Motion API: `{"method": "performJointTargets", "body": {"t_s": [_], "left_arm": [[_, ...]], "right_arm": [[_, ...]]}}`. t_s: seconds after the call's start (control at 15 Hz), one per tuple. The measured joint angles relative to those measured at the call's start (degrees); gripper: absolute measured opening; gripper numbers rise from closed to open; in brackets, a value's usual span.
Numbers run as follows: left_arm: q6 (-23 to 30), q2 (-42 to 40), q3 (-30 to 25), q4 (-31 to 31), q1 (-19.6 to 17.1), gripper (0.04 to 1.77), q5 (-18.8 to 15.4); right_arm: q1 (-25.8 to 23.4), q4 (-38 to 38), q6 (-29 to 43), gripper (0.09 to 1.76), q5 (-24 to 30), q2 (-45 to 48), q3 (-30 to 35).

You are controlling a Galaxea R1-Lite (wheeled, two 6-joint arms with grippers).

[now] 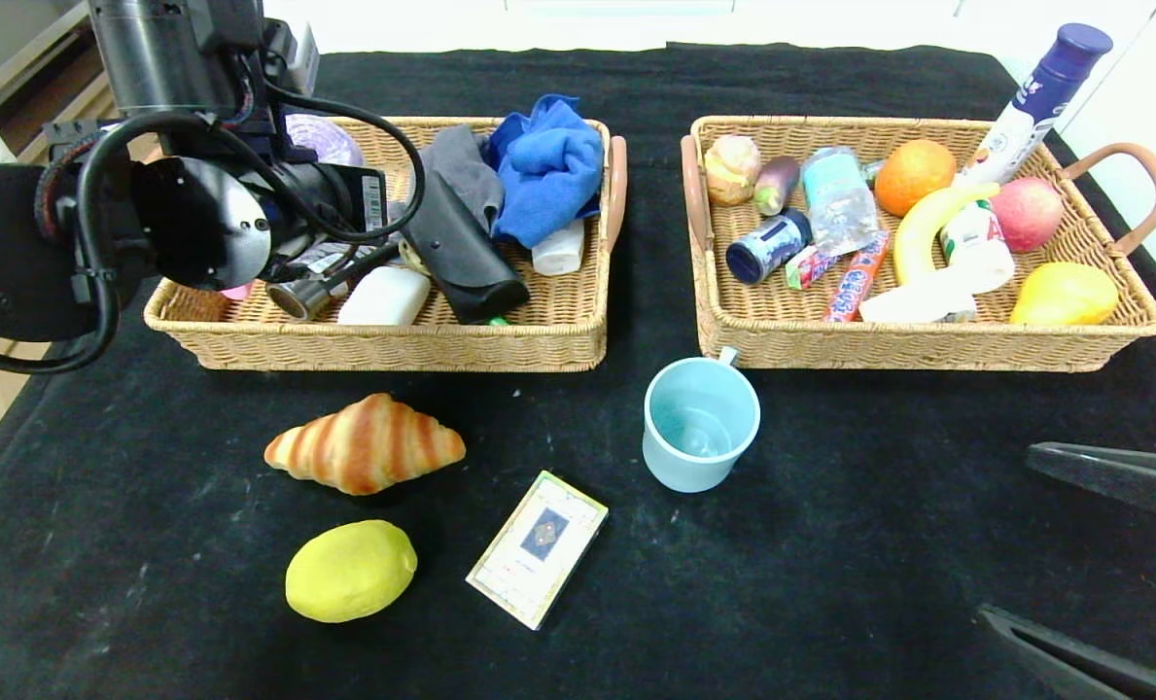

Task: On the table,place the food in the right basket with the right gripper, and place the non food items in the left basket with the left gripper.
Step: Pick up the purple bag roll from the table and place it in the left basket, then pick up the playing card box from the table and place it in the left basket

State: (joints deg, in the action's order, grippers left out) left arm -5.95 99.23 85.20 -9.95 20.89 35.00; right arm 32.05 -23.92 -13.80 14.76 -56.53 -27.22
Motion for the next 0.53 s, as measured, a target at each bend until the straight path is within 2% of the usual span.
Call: {"method": "performJointTargets", "body": {"t_s": [0.27,0.53], "left_arm": [[0.0,-0.5,-0.4,-0.2,0.0,1.39,-0.1],[-0.2,-1.5,-0.5,0.1,1.7,1.51,-0.2]], "right_arm": [[-0.2,0.0,0.0,1.71,0.0,-0.3,-0.1],[-0.1,0.0,0.0,1.71,0.0,-0.3,-0.1]]}}
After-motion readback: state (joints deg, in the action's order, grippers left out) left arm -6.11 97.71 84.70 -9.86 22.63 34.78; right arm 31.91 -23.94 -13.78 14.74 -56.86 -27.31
